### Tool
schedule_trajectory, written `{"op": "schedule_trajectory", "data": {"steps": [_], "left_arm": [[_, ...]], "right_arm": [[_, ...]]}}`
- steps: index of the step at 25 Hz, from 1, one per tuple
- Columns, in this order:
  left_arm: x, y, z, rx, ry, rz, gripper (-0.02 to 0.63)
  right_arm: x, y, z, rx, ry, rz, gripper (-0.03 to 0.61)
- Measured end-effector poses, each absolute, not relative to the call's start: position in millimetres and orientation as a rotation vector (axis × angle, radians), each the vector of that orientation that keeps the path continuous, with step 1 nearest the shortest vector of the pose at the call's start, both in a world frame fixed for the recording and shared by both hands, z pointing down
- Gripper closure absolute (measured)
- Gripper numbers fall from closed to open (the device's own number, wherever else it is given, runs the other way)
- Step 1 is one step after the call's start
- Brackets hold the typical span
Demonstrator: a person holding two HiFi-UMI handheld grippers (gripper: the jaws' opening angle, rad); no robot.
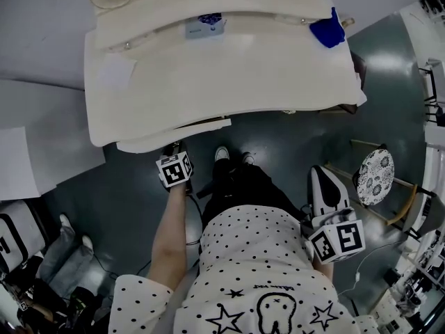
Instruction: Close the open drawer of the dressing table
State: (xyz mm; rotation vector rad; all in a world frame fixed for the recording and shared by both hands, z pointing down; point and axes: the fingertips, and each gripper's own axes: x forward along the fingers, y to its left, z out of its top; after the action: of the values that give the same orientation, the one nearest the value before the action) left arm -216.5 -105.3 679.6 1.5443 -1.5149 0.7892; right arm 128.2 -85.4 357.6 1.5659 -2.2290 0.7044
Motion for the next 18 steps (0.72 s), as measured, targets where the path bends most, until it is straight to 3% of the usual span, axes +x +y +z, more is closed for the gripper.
{"op": "schedule_trajectory", "data": {"steps": [18], "left_arm": [[-221,-131,679,1.569,-1.518,0.774,0.463]], "right_arm": [[130,-94,359,1.604,-2.203,0.720,0.569]]}}
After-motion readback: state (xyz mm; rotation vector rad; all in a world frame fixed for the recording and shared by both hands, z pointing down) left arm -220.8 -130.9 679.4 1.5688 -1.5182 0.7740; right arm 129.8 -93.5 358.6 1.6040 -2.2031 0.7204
